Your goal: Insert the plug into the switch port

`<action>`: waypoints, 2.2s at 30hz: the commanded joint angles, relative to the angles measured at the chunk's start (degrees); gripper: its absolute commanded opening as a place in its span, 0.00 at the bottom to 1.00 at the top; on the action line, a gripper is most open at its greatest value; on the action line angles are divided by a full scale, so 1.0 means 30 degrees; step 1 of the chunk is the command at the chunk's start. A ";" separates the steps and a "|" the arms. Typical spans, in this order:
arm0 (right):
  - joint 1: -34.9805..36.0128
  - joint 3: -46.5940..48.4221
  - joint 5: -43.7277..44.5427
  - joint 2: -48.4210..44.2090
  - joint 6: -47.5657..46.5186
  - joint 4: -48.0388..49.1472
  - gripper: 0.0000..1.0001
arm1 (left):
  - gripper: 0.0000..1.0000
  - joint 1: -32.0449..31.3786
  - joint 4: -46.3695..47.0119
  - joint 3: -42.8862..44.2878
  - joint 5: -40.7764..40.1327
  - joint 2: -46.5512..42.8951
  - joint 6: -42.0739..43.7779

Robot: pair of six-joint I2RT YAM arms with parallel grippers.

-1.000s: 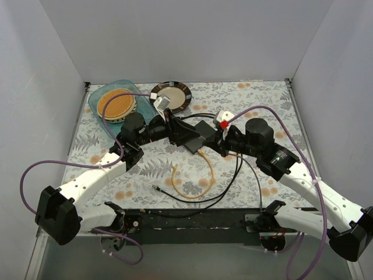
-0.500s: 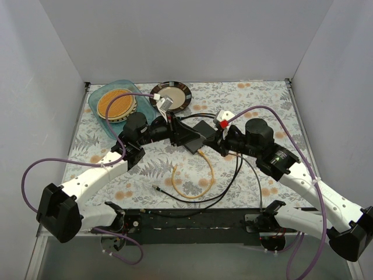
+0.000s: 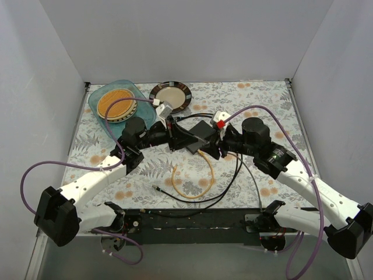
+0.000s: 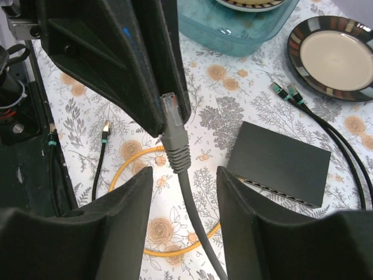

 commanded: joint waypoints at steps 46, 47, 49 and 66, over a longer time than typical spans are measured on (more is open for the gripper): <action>-0.0302 0.2616 -0.8760 0.2043 -0.0625 0.0119 0.19 | 0.00 -0.0176 0.2914 -0.3958 0.3392 -0.4148 0.5941; -0.0302 0.2616 -0.8644 0.2160 -0.0624 0.0119 0.10 | 0.00 -0.0176 0.2915 -0.3958 0.3392 -0.4148 0.5941; -0.0302 0.2645 -0.8614 0.2219 -0.0507 0.0090 0.02 | 0.00 -0.0176 0.2886 -0.3929 0.3363 -0.4089 0.5912; -0.0272 0.1124 -0.0473 0.0316 -0.0975 -0.0584 0.01 | 0.98 -0.0030 -0.4088 0.0348 -0.9059 -0.2069 -0.0240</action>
